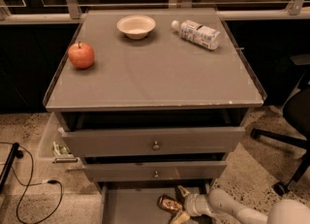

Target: Pick orange can from bottom drawer and place on counter

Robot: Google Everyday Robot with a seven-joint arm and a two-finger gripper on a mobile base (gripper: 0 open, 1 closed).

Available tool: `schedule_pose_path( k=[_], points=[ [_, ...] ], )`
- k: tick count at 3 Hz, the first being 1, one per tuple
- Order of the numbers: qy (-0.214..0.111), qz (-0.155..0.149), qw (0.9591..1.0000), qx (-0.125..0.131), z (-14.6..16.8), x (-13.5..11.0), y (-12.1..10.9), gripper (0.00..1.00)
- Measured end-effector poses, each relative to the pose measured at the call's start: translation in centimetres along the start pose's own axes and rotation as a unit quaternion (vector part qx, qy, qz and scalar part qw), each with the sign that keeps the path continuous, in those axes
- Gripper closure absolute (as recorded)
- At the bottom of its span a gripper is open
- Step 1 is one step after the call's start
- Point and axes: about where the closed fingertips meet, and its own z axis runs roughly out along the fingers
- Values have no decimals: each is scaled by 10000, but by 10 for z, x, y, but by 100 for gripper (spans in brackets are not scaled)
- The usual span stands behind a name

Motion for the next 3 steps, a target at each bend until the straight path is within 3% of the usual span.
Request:
schedule_pose_path(
  k=[3],
  points=[
    [0,0,10000,-1,0,0,0,78]
  ],
)
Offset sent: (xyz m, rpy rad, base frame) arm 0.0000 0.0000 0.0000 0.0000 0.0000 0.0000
